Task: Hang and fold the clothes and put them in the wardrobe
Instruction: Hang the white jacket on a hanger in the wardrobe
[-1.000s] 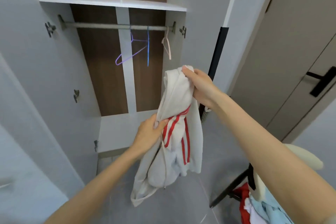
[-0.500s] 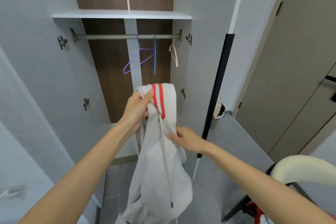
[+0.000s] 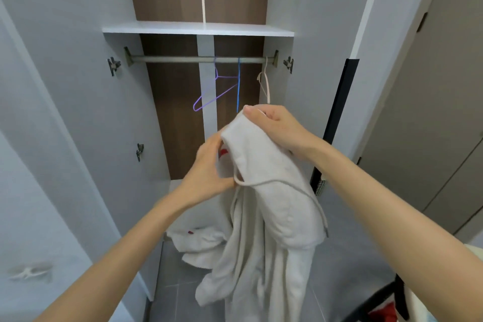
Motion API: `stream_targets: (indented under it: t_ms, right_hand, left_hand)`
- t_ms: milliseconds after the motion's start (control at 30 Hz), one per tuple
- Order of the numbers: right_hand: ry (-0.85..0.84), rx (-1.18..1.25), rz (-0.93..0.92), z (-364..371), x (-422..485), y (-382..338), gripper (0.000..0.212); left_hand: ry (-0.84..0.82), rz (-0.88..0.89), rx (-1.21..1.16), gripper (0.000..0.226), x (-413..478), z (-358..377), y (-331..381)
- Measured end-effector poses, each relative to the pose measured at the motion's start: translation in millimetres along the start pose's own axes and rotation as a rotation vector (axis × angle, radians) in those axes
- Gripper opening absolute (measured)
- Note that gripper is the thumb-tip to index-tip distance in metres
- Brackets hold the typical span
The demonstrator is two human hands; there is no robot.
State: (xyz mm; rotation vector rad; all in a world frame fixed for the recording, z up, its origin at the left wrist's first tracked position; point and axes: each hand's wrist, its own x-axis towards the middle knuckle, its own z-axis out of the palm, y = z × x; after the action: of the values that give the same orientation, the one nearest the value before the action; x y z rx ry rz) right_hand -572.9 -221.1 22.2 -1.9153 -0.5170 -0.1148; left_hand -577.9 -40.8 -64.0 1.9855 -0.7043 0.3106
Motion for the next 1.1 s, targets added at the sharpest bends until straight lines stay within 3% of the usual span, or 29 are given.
stream_targets:
  t_ms: [100,200,333,433,500,633,733,867,1000,1100]
  right_hand:
    - [0.041,0.092,0.113,-1.2,6.5,1.4,0.043]
    - [0.181,0.032,0.216,-6.3,5.1,16.7,0.026]
    - [0.214,-0.175,0.174,-1.4,-15.4,38.3,0.023]
    - [-0.102,-0.106,0.234,14.0,-36.9,48.4,0.037]
    - [-0.251,-0.295,0.267,33.5,-48.9,64.7,0.054]
    - [-0.032,-0.534,0.186,57.2,-57.2,95.2,0.021]
    - [-0.061,-0.452,0.243,42.1,-52.9,104.2,0.023]
    - [-0.14,-0.426,0.315,47.8,-47.5,102.4,0.053]
    - [0.004,-0.473,0.182,70.7,-40.5,107.6,0.031]
    - [0.176,-0.315,0.161,50.3,-18.5,96.5,0.028]
  left_hand:
    - [0.169,-0.019,-0.128,0.043,10.7,5.3,14.5]
    - [0.289,-0.072,-0.004,0.014,24.4,-3.8,15.6]
    - [0.196,-0.221,0.253,0.025,37.3,-15.6,5.9]
    - [0.104,-0.351,0.306,0.027,39.9,-12.2,-1.1]
    - [0.031,-0.417,0.245,0.027,39.2,-3.7,-1.7]
    - [-0.07,-0.508,0.075,0.02,37.7,1.0,5.8]
    - [-0.08,-0.588,-0.035,0.016,34.3,-10.3,7.7]
    - [-0.053,-0.727,-0.291,0.018,30.7,-19.8,10.0]
    - [-0.089,-0.749,-0.423,0.008,25.0,-32.9,11.7]
    - [-0.184,-0.718,-0.428,0.025,16.4,-63.2,8.2]
